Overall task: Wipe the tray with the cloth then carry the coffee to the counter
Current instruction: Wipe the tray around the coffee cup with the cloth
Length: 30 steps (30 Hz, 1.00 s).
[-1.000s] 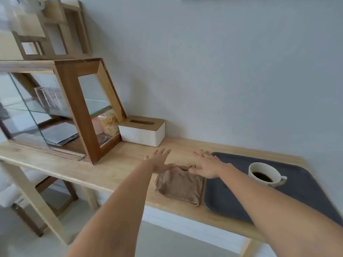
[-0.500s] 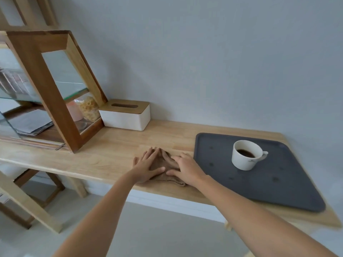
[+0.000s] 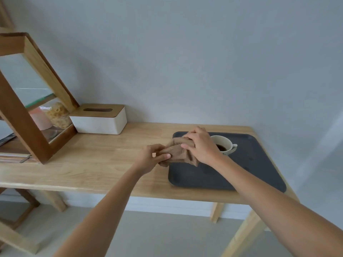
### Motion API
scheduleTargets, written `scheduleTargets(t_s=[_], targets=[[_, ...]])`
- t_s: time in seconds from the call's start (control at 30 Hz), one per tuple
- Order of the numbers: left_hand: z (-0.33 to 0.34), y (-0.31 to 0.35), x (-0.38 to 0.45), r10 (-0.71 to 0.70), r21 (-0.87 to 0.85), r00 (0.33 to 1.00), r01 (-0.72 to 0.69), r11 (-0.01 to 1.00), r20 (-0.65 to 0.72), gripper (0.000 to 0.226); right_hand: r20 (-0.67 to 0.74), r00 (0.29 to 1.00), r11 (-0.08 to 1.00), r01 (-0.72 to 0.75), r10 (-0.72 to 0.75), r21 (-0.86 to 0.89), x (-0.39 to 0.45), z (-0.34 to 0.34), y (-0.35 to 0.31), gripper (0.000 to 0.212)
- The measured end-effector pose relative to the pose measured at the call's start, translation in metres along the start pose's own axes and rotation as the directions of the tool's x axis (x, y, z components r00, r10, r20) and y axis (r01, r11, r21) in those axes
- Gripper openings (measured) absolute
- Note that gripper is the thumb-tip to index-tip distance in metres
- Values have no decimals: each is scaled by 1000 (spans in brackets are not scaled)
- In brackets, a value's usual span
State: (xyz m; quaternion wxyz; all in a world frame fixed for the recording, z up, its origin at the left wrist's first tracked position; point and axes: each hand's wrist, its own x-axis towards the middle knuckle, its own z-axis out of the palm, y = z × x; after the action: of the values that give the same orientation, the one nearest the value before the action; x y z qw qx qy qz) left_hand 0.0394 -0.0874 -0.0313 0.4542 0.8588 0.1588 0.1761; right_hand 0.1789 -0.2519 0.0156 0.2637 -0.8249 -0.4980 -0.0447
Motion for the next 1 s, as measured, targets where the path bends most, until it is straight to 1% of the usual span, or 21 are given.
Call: scheduleTargets(t_s=[0.03, 0.07, 0.1, 0.17, 0.2, 0.23, 0.3, 0.37, 0.43, 0.53, 0.63, 0.73, 0.87, 0.93, 1.0], targets=[[9, 1, 1, -21, 47, 1000, 22, 999, -5, 31, 40, 999, 999, -35, 35, -3, -5, 1, 5, 39], [18, 0, 1, -48, 100, 999, 49, 994, -13, 44, 83, 994, 998, -64, 65, -17, -10, 5, 10, 42], [27, -2, -3, -78, 155, 997, 81, 985, -28, 62, 122, 989, 996, -79, 82, -34, -16, 11, 14, 48], [48, -9, -18, -142, 221, 987, 156, 963, -77, 97, 187, 980, 997, -68, 72, -30, -27, 24, 21, 60], [58, -10, -26, -164, 244, 980, 187, 951, -114, 108, 217, 975, 999, -47, 48, -9, -31, 30, 23, 62], [67, -11, -35, -177, 273, 972, 215, 938, -156, 114, 247, 969, 999, -27, 22, 18, -34, 36, 24, 60], [83, -8, -49, -186, 326, 951, 262, 908, -246, 121, 323, 946, 998, -26, 9, 51, -35, 50, 26, 51], [91, -7, -54, -202, 339, 926, 311, 888, -319, 125, 411, 910, 998, -57, 52, -1, -30, 64, 29, 51], [92, -7, -53, -215, 342, 918, 330, 880, -333, 127, 454, 885, 994, -68, 101, -90, -22, 75, 32, 56], [91, -6, -51, -225, 344, 923, 330, 879, -312, 124, 441, 884, 979, -80, 156, -186, -6, 87, 35, 60], [91, -6, -49, -228, 354, 934, 319, 879, -275, 115, 406, 891, 966, -114, 203, -234, 14, 95, 42, 60], [90, -4, -48, -250, 361, 943, 316, 877, -219, 104, 392, 879, 949, -180, 274, -259, 41, 100, 52, 61], [87, -2, -47, -264, 430, 952, 305, 850, -153, 91, 367, 851, 914, -275, 377, -300, 73, 103, 62, 60], [87, -3, -47, -254, 499, 960, 277, 821, -116, 82, 341, 855, 908, -297, 390, -296, 79, 106, 63, 59], [90, -5, -50, -219, 587, 972, 228, 777, -87, 76, 298, 876, 910, -295, 379, -292, 78, 109, 63, 58]])
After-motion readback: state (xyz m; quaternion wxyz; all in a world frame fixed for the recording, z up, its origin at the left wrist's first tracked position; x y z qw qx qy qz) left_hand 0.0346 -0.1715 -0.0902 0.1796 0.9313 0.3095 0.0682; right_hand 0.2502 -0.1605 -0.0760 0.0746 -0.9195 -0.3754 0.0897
